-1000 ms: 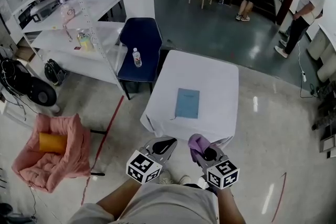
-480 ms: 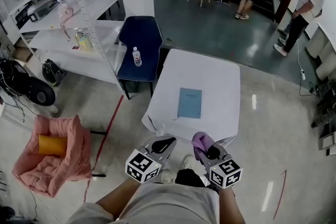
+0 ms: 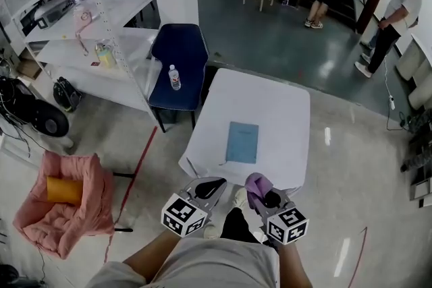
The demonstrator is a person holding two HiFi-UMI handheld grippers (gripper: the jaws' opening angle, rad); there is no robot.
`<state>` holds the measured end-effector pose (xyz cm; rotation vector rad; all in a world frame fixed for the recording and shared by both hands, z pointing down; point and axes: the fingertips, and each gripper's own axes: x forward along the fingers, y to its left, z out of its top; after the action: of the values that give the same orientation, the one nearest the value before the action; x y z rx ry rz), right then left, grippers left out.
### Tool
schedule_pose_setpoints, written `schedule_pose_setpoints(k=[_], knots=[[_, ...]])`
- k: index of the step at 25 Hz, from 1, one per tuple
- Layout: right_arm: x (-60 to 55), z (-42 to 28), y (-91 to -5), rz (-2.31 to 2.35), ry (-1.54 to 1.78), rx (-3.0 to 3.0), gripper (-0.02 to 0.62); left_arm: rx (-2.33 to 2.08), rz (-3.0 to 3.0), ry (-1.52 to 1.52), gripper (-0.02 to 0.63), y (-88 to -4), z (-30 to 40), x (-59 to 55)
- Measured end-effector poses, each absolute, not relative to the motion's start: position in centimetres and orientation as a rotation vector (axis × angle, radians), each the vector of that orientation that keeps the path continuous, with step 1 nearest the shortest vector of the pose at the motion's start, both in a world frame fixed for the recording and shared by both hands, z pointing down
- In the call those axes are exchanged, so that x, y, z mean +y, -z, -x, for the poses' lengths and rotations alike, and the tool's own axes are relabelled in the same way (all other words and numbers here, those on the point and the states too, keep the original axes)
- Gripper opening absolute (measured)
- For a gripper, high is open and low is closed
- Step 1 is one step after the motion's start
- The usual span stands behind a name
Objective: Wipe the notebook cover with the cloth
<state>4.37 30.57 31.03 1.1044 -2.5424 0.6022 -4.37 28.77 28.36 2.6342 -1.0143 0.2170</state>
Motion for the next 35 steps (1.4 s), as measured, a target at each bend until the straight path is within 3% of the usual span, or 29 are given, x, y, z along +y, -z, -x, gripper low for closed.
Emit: schedule_pose_setpoints(k=[16, 35], knots=[[13.7, -8.6, -31.3, -0.974, -0.585, -2.571, 0.104, -1.117, -2.589, -0.197, 0.0, -28.2, 0.1, 12.0], [3.7, -11.8, -31.9, -0.774, -0.562, -2.608, 0.104, -1.27, -2.509, -0.21, 0.0, -28.3, -3.0, 3.3]])
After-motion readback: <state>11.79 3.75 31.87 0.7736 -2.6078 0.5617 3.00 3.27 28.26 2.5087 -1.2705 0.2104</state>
